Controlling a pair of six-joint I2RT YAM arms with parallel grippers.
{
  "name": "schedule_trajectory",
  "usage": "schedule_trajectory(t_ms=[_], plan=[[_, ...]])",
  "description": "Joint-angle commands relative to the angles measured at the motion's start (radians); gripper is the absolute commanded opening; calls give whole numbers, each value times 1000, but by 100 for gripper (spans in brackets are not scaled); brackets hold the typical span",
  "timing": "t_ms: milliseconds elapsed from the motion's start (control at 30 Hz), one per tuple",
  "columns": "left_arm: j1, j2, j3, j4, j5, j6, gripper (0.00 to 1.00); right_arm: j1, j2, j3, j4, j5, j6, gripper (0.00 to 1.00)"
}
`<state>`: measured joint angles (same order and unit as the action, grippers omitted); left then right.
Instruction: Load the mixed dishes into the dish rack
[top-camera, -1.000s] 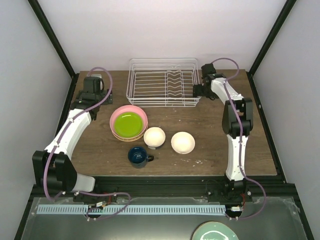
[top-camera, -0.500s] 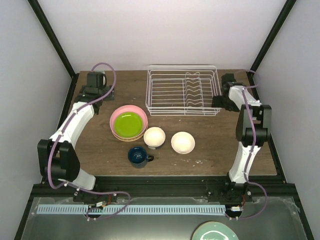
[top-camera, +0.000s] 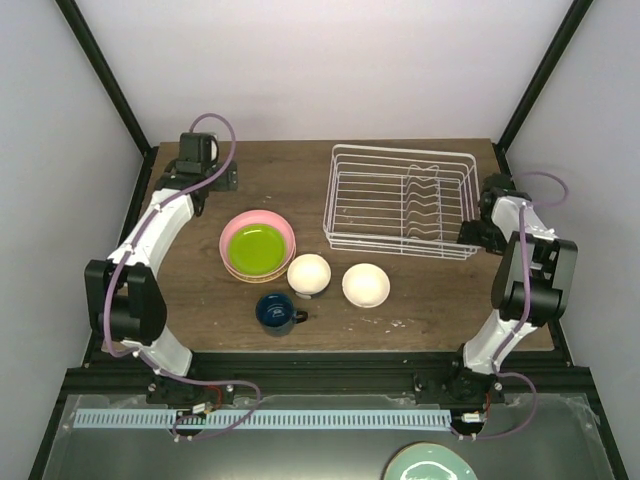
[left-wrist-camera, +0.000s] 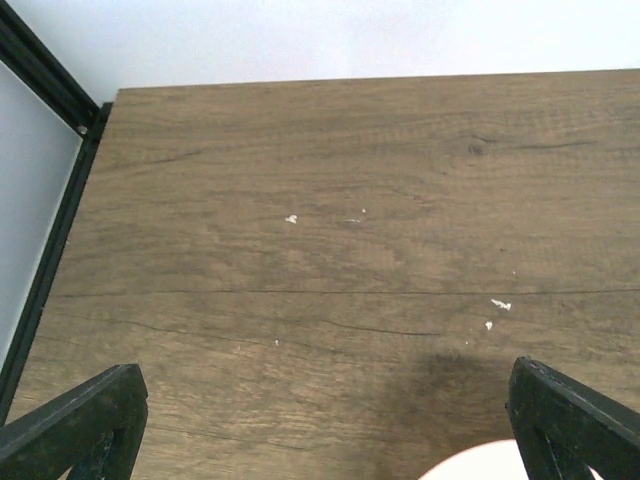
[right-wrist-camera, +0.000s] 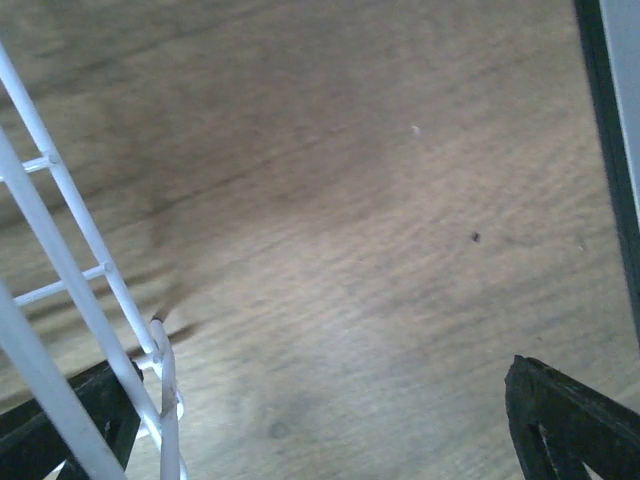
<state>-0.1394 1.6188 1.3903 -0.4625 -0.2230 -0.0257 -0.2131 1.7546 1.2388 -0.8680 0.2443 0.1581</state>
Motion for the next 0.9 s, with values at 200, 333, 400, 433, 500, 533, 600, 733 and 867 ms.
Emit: schedule_trajectory(t_ms=[200,333,400,433,500,533,600,733,867], plan=[[-2,26,18,-23,38,-30,100,-113,-38,-7,-13,73,-9,100],[-1,29,13,-21,39,-29,100,-112,0,12,4,97,-8,100],[-2,28,11,-21,37,-28,100,-113,13,20,0,98,-8,100],[-2,26,11,-22,35,-26,100,-112,14,20,-2,94,-12,100],[-1,23,9,-24,29,-22,100,-112,8,10,2,87,-16,100],[-1,22,9,-24,25,-21,100,-112,3,5,4,85,-17,100],[-2,20,6,-26,21,-19,100,-114,-13,6,6,72,-17,100],[-1,20,2,-27,27,-22,100,-110,-78,17,36,16,-34,100],[-1,20,4,-28,64,-25,100,-105,-154,27,64,-51,-58,100]])
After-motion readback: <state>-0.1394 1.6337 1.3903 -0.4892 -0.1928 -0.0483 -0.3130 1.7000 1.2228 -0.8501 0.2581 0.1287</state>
